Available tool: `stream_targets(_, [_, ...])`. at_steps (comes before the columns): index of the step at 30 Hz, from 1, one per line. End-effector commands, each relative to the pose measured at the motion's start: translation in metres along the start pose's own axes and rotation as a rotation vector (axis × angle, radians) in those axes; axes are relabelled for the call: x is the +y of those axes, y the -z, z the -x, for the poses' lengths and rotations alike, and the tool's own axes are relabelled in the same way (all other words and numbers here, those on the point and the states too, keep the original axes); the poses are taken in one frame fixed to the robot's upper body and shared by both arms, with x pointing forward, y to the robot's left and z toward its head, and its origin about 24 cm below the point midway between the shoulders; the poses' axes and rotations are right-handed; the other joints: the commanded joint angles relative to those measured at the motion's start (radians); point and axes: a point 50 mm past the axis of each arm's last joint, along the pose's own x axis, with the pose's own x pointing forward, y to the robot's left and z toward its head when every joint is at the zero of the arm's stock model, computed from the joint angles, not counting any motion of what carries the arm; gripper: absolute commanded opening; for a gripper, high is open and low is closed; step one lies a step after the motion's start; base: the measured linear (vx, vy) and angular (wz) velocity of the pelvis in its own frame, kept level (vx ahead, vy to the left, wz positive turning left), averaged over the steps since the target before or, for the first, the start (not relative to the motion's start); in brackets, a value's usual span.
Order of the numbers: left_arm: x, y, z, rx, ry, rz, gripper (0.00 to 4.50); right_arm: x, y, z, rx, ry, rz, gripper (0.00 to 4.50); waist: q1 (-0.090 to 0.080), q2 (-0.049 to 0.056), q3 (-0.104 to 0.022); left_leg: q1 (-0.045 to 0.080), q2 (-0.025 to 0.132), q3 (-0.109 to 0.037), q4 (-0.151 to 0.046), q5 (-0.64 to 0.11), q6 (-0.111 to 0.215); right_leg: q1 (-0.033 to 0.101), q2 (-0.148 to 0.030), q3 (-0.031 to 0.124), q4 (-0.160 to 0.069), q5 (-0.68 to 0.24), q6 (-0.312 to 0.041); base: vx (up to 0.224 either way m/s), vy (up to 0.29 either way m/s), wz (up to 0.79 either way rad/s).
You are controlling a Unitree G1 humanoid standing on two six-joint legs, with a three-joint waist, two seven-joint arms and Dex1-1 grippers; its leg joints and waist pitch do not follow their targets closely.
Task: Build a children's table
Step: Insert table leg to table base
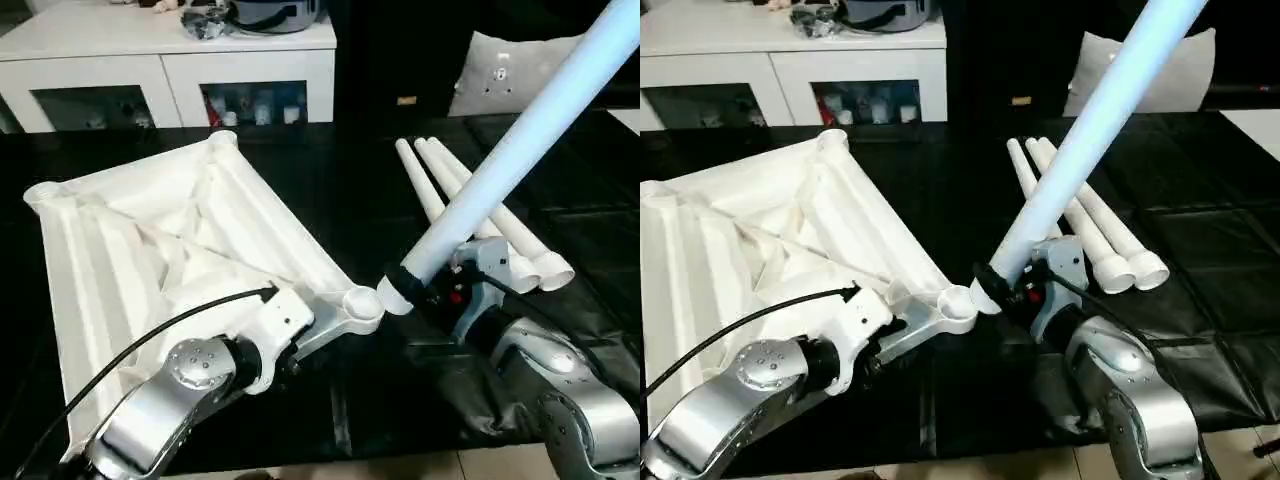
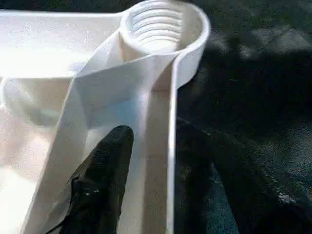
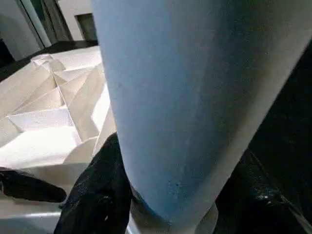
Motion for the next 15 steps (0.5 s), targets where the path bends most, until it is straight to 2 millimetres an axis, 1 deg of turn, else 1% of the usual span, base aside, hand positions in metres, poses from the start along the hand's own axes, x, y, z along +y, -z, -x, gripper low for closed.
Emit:
stream_targets(1, [0.001,0.001,0.0,0.004,0.019,-0.031,2.7,0.004,-0.005,-0.002,-0.025,-0.028,0.025,1.9,-0.001,0.0,-0.043,0.008,0.09,-0.033,-0.095,-0.137,0.012,0.02,-0.086,0.043,-0.074,0.032,-0.234,0.0,0.0,0.0])
stream_targets(2, [0.002,0.001,0.0,0.006,0.038,-0.047,2.64,0.004,-0.006,-0.002,-0.025,-0.034,0.027,1.9,0.0,0.001,-0.043,0.008,0.09,-0.034,-0.095,-0.135,0.013,0.02,-0.087,0.042,-0.074,0.036,-0.235,0.0,0.0,0.0])
stream_targets(3, [0.004,0.001,0.0,0.007,0.043,-0.038,2.71,0.005,-0.006,-0.002,-0.025,-0.037,0.03,1.9,-0.002,0.0,-0.043,0.009,0.089,-0.033,-0.095,-0.134,0.012,0.019,-0.086,0.042,-0.072,0.041,-0.237,0.0,0.0,0.0])
stream_targets(4, [0.005,0.001,0.0,0.009,0.045,-0.042,2.75,0.005,-0.006,-0.002,-0.025,-0.038,0.03,1.9,-0.001,0.002,-0.044,0.01,0.09,-0.033,-0.094,-0.132,0.011,0.019,-0.086,0.042,-0.072,0.043,-0.239,0.0,0.0,0.0])
stream_targets(6, [0.007,0.002,0.001,0.015,0.05,-0.045,2.26,0.005,-0.005,-0.002,-0.024,-0.04,0.031,1.9,-0.002,0.002,-0.043,0.01,0.089,-0.032,-0.094,-0.132,0.01,0.019,-0.086,0.042,-0.071,0.044,-0.243,0.0,0.0,0.0])
stream_targets(7, [0.007,0.002,0.001,0.015,0.05,-0.045,2.26,0.005,-0.005,-0.002,-0.024,-0.04,0.031,1.9,-0.002,0.002,-0.044,0.01,0.09,-0.032,-0.095,-0.133,0.009,0.019,-0.086,0.042,-0.071,0.045,-0.244,0.0,0.0,0.0])
stream_targets(8, [0.008,0.003,0.001,0.022,0.055,-0.044,2.35,0.005,-0.005,-0.002,-0.024,-0.042,0.032,1.9,-0.002,0.002,-0.043,0.01,0.091,-0.032,-0.095,-0.136,0.009,0.019,-0.086,0.042,-0.071,0.045,-0.246,0.0,0.0,0.0])
stream_targets(9, [0.008,0.003,0.001,0.023,0.056,-0.045,2.28,0.005,-0.005,-0.002,-0.023,-0.042,0.032,1.9,-0.002,0.002,-0.043,0.01,0.091,-0.032,-0.095,-0.136,0.009,0.019,-0.087,0.042,-0.071,0.048,-0.248,0.0,0.0,0.0])
stream_targets(10, [0.01,0.007,0.002,0.047,0.048,-0.034,2.06,0.005,-0.005,-0.002,-0.022,-0.045,0.033,1.9,-0.002,0.001,-0.043,0.01,0.091,-0.032,-0.095,-0.136,0.009,0.019,-0.087,0.042,-0.071,0.049,-0.249,0.0,0.0,0.0])
stream_targets(11, [0.011,0.008,0.003,0.058,0.04,-0.026,1.82,0.005,-0.005,-0.002,-0.022,-0.047,0.034,1.9,-0.002,0.003,-0.043,0.01,0.09,-0.032,-0.095,-0.138,0.009,0.019,-0.087,0.042,-0.07,0.045,-0.249,0.0,0.0,0.0])
stream_targets(13, [0.013,0.009,0.003,0.069,0.032,-0.016,1.82,0.006,-0.005,-0.002,-0.022,-0.048,0.035,1.9,-0.002,0.003,-0.042,0.01,0.091,-0.032,-0.096,-0.144,0.008,0.018,-0.087,0.042,-0.072,0.036,-0.251,0.0,0.0,0.0])
stream_targets(14, [0.015,0.01,0.004,0.075,0.026,-0.009,1.82,0.006,-0.005,-0.002,-0.021,-0.049,0.035,1.9,-0.002,0.0,-0.041,0.01,0.091,-0.031,-0.096,-0.151,0.008,0.019,-0.088,0.043,-0.072,0.022,-0.252,0.0,0.0,0.0])
stream_targets(15, [0.016,0.01,0.005,0.08,0.017,-0.002,1.69,0.005,-0.005,-0.002,-0.021,-0.05,0.035,1.9,-0.002,0.0,-0.041,0.01,0.091,-0.032,-0.097,-0.154,0.007,0.018,-0.088,0.043,-0.073,0.013,-0.252,0.0,0.0,0.0])
